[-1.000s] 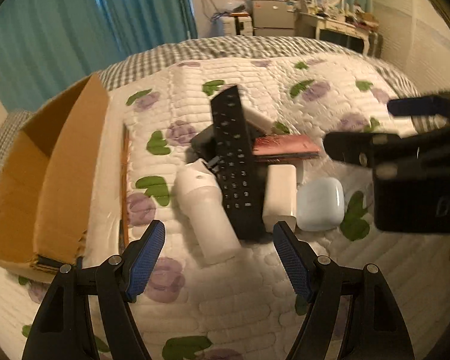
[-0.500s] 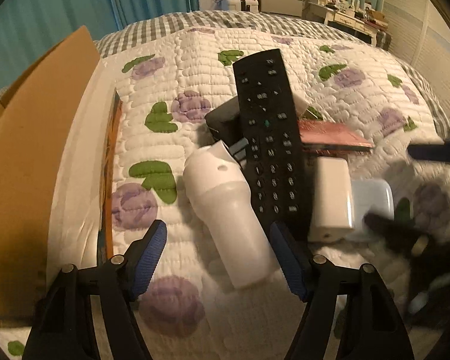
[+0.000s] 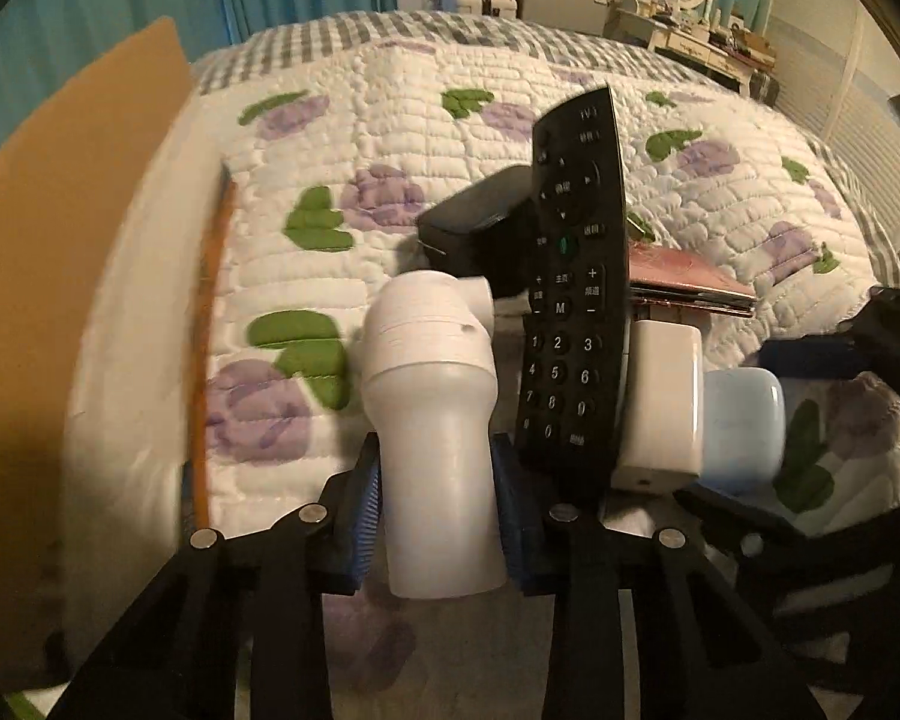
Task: Organize rigid objects
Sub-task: 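Grasp the white spray bottle with the left gripper while the right grasps the blue earbud case, then carry both items over the cardboard box and open both grippers to drop them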
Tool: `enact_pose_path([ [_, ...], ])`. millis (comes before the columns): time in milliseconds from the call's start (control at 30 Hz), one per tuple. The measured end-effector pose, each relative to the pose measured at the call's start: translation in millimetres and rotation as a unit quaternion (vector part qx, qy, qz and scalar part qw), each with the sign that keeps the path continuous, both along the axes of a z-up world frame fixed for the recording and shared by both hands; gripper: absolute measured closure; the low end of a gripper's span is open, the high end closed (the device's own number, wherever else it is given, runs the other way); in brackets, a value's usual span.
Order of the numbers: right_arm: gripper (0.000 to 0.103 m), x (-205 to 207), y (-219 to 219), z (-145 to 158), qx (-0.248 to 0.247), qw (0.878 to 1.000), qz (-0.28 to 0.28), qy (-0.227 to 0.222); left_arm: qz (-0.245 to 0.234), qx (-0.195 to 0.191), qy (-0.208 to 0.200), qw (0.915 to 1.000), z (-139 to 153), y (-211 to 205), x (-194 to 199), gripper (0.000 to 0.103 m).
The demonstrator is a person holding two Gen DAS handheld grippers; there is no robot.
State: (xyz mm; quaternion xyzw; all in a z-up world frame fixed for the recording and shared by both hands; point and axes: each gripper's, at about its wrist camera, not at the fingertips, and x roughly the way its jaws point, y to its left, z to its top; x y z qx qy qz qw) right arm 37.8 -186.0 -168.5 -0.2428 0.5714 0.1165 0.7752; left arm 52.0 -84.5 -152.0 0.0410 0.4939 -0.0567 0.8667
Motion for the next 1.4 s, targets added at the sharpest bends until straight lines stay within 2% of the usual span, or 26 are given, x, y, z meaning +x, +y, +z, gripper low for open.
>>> enact_pose_path([
  [33, 0.034, -1.3, 1.3, -0.7, -0.001, 1.0, 0.004, 0.0, 0.0, 0.002, -0.003, 1.0, 3.4, 2.1, -3.5, 0.071],
  [100, 0.049, -3.2, 4.1, -0.4, -0.001, 1.0, 0.01, -0.001, 0.001, 0.01, -0.01, 0.9999, 9.8, 4.7, -10.0, 0.071],
  [333, 0.049, -14.9, 4.6, 16.3, 0.018, 0.999, 0.007, -0.028, -0.002, 0.002, -0.023, 0.9997, 28.2, 19.8, -31.2, 0.071],
  [500, 0.049, -22.3, -0.7, 47.3, 0.05, 0.996, -0.008, -0.078, -0.005, -0.004, -0.045, 0.999, 52.3, 24.0, -45.7, 0.071],
  [733, 0.049, -34.9, -2.1, 85.7, 0.088, 0.989, -0.041, -0.11, -0.006, -0.011, -0.08, 0.9967, 91.0, 27.5, -57.4, 0.071],
  [967, 0.049, -63.4, 14.3, 148.4, 0.089, 0.983, -0.031, -0.158, -0.004, -0.027, -0.137, 0.9903, 149.4, 45.1, -74.9, 0.071],
  [1133, 0.049, -70.0, 41.2, 203.7, 0.097, 0.973, -0.015, -0.207, 0.012, -0.036, -0.178, 0.9832, 194.9, 77.6, -77.4, 0.071],
  [1267, 0.049, -62.2, 75.9, 239.0, 0.118, 0.965, 0.006, -0.235, 0.036, -0.033, -0.202, 0.9783, 218.0, 111.9, -72.5, 0.071],
  [1400, 0.049, -47.6, 113.1, 255.9, 0.135, 0.958, 0.024, -0.253, 0.056, -0.025, -0.216, 0.9745, 227.9, 147.6, -64.4, 0.071],
])
